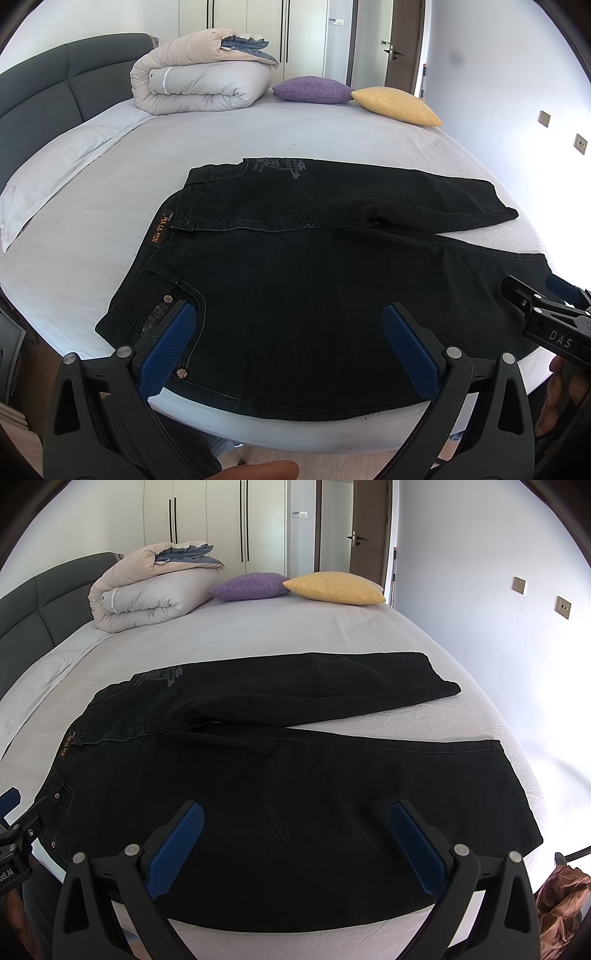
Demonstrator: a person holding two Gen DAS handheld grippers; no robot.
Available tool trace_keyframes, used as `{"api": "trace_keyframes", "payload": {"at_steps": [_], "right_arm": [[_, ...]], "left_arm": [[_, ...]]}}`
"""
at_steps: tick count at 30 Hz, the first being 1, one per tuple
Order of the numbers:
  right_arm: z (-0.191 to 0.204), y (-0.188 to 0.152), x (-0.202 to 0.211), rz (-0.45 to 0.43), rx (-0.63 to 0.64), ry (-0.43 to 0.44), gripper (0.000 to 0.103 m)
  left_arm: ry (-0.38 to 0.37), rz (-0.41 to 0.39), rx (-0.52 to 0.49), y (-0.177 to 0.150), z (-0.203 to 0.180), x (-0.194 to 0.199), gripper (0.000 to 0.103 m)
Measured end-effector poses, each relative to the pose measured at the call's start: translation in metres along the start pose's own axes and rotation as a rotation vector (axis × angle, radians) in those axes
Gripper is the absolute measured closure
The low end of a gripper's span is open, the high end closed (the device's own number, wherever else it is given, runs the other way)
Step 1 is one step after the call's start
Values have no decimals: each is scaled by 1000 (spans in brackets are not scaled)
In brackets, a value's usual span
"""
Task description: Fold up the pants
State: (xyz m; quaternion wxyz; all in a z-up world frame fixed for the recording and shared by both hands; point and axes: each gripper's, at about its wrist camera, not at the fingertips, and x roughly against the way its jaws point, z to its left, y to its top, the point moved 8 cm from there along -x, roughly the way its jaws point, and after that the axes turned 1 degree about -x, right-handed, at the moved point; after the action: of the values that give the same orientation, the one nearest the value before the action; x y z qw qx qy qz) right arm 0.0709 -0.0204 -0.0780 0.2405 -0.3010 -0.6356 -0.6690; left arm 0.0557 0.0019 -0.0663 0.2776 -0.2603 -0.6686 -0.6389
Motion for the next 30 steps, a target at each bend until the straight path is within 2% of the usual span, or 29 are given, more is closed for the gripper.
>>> {"api": "trace_keyframes", "payload": {"at_steps": [24,30], "right_arm": [[3,-2,0,2,0,2,0],[5,-2,-1,1,0,5,0]], "left_arm": [[-9,8,5,-6,-1,-3,0],[18,-3,-7,-5,0,-1,0]]}}
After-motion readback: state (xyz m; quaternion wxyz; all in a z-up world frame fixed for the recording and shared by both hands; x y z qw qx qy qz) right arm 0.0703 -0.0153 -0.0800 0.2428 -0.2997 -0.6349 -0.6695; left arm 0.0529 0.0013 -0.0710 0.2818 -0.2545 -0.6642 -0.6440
